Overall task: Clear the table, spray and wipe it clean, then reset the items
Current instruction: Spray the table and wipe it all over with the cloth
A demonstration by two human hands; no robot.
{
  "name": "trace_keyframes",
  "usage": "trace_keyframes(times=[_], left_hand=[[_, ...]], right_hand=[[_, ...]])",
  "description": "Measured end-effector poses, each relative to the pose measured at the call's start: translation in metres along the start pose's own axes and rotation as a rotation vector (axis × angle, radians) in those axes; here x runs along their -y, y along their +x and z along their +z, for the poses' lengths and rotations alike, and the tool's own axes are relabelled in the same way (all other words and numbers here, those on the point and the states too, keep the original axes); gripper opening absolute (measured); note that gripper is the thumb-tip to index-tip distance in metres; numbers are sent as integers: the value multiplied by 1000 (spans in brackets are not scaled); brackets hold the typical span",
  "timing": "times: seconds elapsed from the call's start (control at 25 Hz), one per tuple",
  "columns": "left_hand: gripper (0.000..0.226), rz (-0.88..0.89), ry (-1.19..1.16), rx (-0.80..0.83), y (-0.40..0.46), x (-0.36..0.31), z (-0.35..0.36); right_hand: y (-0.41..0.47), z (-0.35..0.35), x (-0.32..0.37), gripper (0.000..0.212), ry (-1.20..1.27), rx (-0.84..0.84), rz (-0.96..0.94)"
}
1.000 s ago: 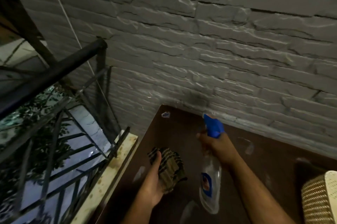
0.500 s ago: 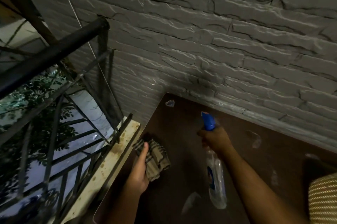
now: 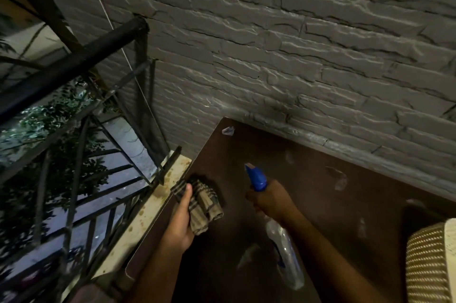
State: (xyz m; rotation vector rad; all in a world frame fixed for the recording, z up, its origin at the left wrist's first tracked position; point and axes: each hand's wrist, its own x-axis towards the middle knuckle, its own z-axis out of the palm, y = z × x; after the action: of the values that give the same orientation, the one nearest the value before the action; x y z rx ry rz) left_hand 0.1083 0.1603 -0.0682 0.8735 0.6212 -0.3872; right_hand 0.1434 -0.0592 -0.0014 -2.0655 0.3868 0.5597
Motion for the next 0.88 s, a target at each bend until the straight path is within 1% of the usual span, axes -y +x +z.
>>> trace_keyframes(times=[0.08, 0.16, 0.24, 0.36, 0.44, 0.48, 0.6, 0.68, 0.76, 0.88], left_hand=[[63, 6, 5, -9, -8, 4, 2], [65, 5, -5, -33, -13, 11, 1], [70, 12, -12, -49, -16, 17, -4], [71, 39, -8, -55, -21, 26, -9], [71, 45, -8, -56, -24, 29, -9], [72, 43, -7, -56, -26, 30, -7], [73, 51, -8, -55, -29, 33, -3], [78, 64, 15, -41, -30, 35, 0], [76, 82, 27, -36, -32, 34, 4], [73, 92, 62, -29, -34, 30, 10]], right_hand=[[-8, 13, 1, 15, -21, 69, 0], [-17, 17, -5, 14, -16, 84, 18], [-22, 8, -17, 18, 46, 24, 11], [-25, -23, -35, 21, 164, -131, 16], [-27, -43, -45, 23, 186, -211, 58], [-29, -51, -49, 26, 185, -215, 93], [-35, -58, -52, 32, 118, -119, 137], [-41, -52, -49, 33, 60, -53, 78], [-49, -41, -44, 32, 27, 3, 17], [-55, -30, -29, 26, 69, 50, -30]])
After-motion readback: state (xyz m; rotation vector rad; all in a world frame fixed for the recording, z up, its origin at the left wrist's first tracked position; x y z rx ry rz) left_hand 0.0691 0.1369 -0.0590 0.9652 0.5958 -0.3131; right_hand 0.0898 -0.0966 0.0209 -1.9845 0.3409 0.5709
